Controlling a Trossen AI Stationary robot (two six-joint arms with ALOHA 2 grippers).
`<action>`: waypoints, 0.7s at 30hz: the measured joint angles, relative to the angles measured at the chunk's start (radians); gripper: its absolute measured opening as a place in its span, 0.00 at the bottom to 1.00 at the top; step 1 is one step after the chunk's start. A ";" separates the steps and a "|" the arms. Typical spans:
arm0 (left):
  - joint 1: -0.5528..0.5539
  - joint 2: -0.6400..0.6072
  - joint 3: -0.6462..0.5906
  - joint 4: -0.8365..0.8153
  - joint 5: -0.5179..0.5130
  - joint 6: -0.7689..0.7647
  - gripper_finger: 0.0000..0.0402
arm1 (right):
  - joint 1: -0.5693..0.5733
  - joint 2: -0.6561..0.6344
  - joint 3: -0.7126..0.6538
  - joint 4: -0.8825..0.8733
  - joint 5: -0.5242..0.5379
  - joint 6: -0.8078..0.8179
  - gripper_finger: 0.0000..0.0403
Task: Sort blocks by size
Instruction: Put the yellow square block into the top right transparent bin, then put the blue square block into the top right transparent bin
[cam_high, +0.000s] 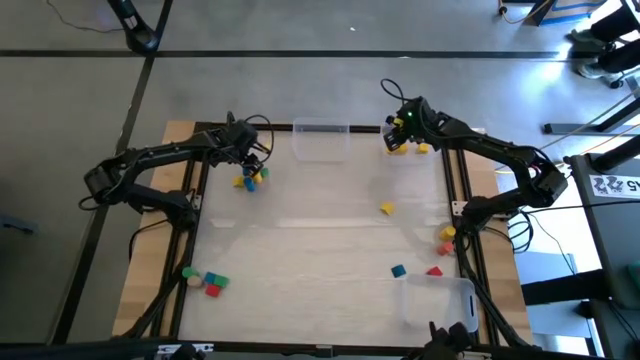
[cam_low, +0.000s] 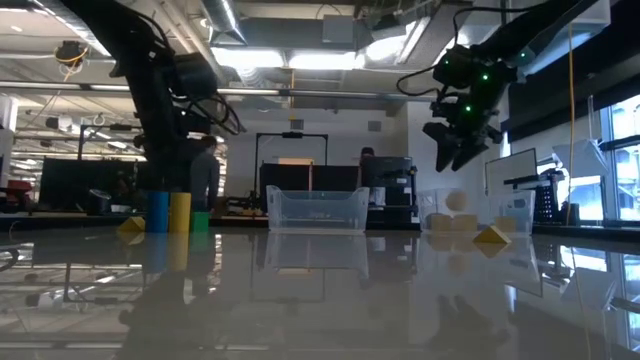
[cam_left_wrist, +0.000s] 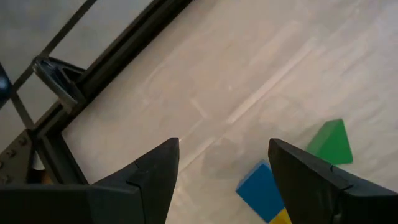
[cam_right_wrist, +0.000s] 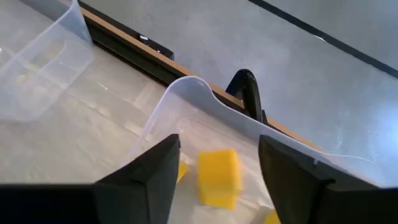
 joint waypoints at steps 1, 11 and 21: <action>0.000 0.000 0.000 -0.005 0.001 0.003 0.59 | 0.001 0.000 -0.001 -0.001 0.000 0.000 0.57; 0.000 0.000 0.000 -0.063 0.003 0.011 0.59 | 0.002 0.000 -0.001 0.000 -0.061 0.000 0.62; 0.031 0.003 0.000 -0.094 0.124 -0.064 0.59 | 0.002 0.000 -0.001 0.002 -0.061 -0.001 0.62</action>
